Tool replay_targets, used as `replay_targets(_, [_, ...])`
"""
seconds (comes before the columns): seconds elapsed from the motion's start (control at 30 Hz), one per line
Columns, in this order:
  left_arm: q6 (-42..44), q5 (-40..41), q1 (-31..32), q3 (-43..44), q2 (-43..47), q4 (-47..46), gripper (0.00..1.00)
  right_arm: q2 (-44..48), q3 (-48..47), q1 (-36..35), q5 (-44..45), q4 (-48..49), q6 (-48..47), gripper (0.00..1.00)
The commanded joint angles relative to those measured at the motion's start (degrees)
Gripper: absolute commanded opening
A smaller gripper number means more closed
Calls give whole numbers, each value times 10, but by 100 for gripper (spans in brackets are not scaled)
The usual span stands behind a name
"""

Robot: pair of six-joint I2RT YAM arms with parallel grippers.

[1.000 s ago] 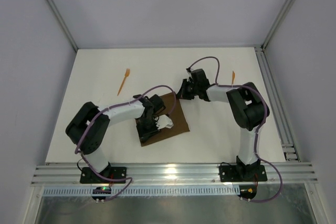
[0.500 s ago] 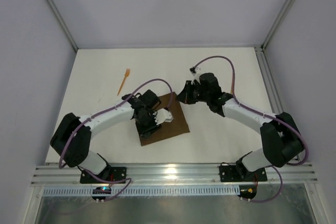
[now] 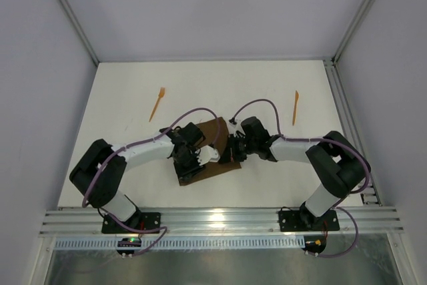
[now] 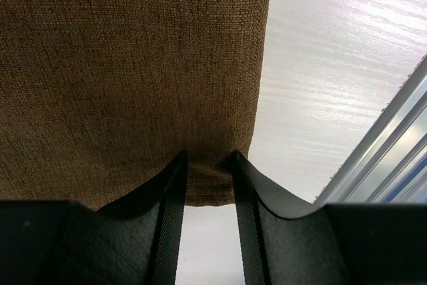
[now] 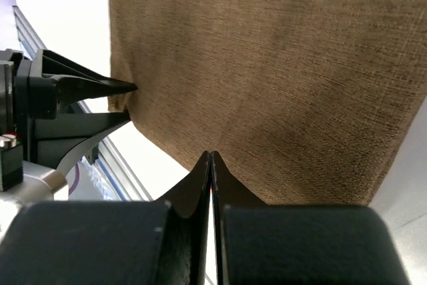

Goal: Fold the napkin into a case and place the utensils inside
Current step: Smooth out the square-folded napkin at the center of the board.

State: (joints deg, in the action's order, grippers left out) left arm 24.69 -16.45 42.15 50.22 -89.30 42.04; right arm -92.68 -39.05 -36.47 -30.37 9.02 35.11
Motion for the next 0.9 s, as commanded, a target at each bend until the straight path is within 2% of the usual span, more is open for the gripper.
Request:
replay_targets(0.0, [11,18,8,-4,-22,-42,35,-22,2,-4,19,-15,-3,3])
replay_targets(0.27, [37,51,7,-55,-39,-49,34,-14,69,38,119,-66,18,3])
replay_targets(0.37, [47,56,7,-62,-44,-43,27,6,78,47,136,-81,16,3])
replay_targets(0.53, [57,70,8,-74,-34,-39,27,37,88,70,161,-117,0,3])
replay_targets(0.7, [44,21,7,-44,12,-16,32,30,63,69,127,-124,-32,3])
replay_targets(0.87, [53,-57,7,-4,79,48,35,90,18,22,133,-160,-55,3])
